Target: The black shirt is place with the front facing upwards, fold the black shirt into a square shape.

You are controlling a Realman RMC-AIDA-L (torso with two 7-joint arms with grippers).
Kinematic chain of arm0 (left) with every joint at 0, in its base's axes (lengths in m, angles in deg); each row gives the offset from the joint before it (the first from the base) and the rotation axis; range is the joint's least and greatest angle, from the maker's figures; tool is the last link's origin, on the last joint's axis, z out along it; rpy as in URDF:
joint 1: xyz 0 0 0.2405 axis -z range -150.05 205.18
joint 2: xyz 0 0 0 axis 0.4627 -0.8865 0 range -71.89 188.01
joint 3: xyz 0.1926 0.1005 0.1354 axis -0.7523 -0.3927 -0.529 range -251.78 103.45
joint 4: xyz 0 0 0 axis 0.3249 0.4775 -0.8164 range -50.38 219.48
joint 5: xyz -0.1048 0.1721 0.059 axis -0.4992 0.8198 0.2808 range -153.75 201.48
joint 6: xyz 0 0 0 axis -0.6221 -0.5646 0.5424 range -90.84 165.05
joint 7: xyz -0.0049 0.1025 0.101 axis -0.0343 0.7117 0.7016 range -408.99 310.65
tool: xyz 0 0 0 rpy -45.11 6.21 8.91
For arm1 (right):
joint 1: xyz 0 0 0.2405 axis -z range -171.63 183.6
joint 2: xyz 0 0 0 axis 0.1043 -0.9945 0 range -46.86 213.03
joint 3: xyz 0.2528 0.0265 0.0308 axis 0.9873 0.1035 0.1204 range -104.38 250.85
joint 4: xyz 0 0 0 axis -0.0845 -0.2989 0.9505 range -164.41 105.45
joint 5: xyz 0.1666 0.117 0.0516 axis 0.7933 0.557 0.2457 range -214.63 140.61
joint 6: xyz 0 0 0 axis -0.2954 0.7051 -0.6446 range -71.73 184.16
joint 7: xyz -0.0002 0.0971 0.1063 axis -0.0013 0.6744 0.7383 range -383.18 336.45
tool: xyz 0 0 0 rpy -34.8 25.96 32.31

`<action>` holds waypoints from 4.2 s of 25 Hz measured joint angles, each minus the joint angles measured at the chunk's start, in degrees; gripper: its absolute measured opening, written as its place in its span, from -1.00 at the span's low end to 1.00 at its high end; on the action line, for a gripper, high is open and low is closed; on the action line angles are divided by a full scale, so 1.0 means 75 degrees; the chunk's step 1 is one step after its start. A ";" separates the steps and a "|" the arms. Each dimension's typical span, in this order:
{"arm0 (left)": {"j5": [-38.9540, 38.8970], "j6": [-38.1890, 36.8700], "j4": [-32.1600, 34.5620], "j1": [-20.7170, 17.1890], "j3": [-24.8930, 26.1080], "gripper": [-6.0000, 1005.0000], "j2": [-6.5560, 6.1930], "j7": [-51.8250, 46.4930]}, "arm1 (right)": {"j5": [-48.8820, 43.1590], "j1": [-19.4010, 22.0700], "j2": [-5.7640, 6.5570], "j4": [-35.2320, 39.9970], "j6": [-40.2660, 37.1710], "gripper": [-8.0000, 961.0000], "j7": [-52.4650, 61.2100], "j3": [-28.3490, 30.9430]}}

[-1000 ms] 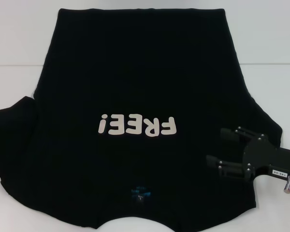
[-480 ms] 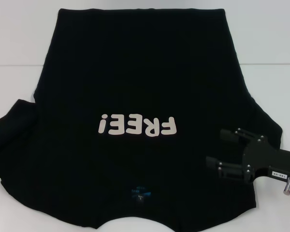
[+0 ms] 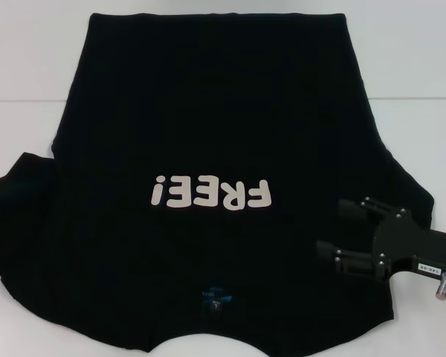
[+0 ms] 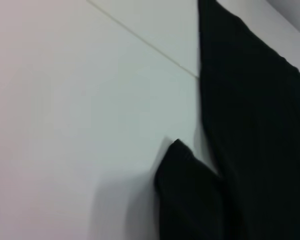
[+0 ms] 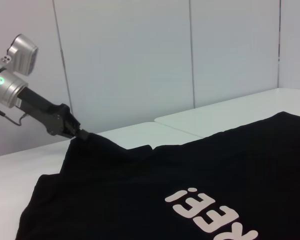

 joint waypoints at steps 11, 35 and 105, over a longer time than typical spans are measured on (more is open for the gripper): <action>0.0030 -0.0588 0.2275 0.0140 -0.1014 -0.97 0.1009 0.0246 | 0.0000 0.0018 0.0000 -0.0027 0.0000 0.91 0.0000 0.0000; -0.0396 -0.0618 0.0132 0.1134 -0.1813 -0.84 0.1057 0.0175 | 0.0000 0.0023 0.0000 -0.0031 -0.0001 0.91 0.0094 0.0000; -0.1386 0.1286 -0.1857 0.1754 -0.0789 0.60 0.0374 -0.1137 | -0.0001 0.0047 -0.0001 -0.0050 0.0010 0.90 0.0105 -0.0001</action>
